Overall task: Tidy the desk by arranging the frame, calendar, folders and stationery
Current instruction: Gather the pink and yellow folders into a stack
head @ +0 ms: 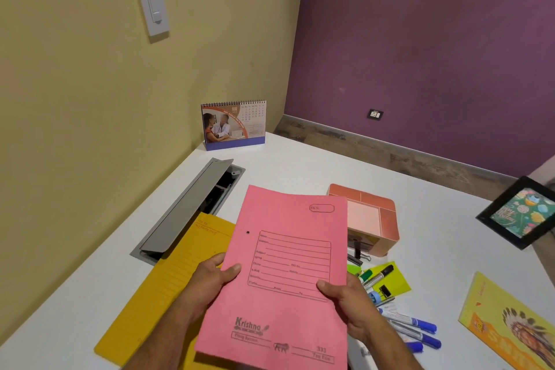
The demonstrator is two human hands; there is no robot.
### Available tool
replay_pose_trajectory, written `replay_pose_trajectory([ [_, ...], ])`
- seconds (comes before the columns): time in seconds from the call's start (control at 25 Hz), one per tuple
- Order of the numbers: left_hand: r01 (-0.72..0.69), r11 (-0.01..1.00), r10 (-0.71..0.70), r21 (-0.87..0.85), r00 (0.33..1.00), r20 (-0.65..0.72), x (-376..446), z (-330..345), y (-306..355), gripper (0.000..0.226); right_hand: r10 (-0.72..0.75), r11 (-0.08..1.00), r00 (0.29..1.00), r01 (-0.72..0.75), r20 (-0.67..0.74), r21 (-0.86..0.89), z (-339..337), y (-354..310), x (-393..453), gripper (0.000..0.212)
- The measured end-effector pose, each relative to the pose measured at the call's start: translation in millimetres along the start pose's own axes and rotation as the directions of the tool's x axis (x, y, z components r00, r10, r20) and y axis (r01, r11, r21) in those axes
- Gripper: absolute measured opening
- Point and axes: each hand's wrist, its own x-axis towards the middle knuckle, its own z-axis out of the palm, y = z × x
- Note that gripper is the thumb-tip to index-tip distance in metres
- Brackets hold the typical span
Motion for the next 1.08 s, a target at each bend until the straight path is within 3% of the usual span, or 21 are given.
replay_pose_trajectory([
  [0.16, 0.007, 0.911, 0.111, 0.412, 0.959, -0.261, 14, -23, -20, 0.030, -0.056, 0.998, 0.991, 0.053, -0.118, -0.029, -7, 6, 2, 0.032],
  [0.28, 0.241, 0.598, 0.147, 0.764, 0.904, -0.400, 17, -55, -41, 0.062, -0.056, 0.998, 0.982, 0.053, -0.178, -0.019, -18, 12, 2, 0.031],
  [0.36, 0.387, 0.418, 0.097, 0.822, 0.881, -0.464, 15, -73, -48, 0.090, -0.052, 0.999, 0.974, 0.053, -0.220, -0.002, -25, 15, 2, 0.031],
  [0.4, 0.444, 0.375, 0.051, 0.814, 0.866, -0.497, 13, -80, -50, 0.102, -0.053, 0.998, 0.971, 0.055, -0.235, 0.004, -29, 16, 2, 0.031],
  [0.52, 0.551, 0.379, -0.100, 0.744, 0.823, -0.559, 10, -93, -62, 0.127, -0.055, 0.998, 0.963, 0.056, -0.264, -0.002, -38, 20, 4, 0.032],
  [0.64, 0.529, 0.407, -0.134, 0.745, 0.841, -0.524, 12, -95, -72, 0.127, -0.066, 0.998, 0.957, 0.070, -0.281, 0.004, -44, 22, 3, 0.032],
  [0.84, 0.372, 0.336, -0.094, 0.865, 0.927, -0.362, 18, -74, -72, 0.113, -0.080, 0.995, 0.951, 0.092, -0.299, 0.026, -52, 25, 4, 0.034],
  [0.96, 0.274, 0.234, 0.040, 0.933, 0.956, -0.290, 20, -56, -68, 0.096, -0.098, 0.991, 0.947, 0.120, -0.306, 0.052, -53, 23, 1, 0.034],
  [1.08, 0.079, 0.117, 0.208, 0.990, 0.973, -0.102, 13, -31, -59, 0.075, -0.106, 0.988, 0.939, 0.138, -0.326, 0.077, -57, 22, 2, 0.040],
])
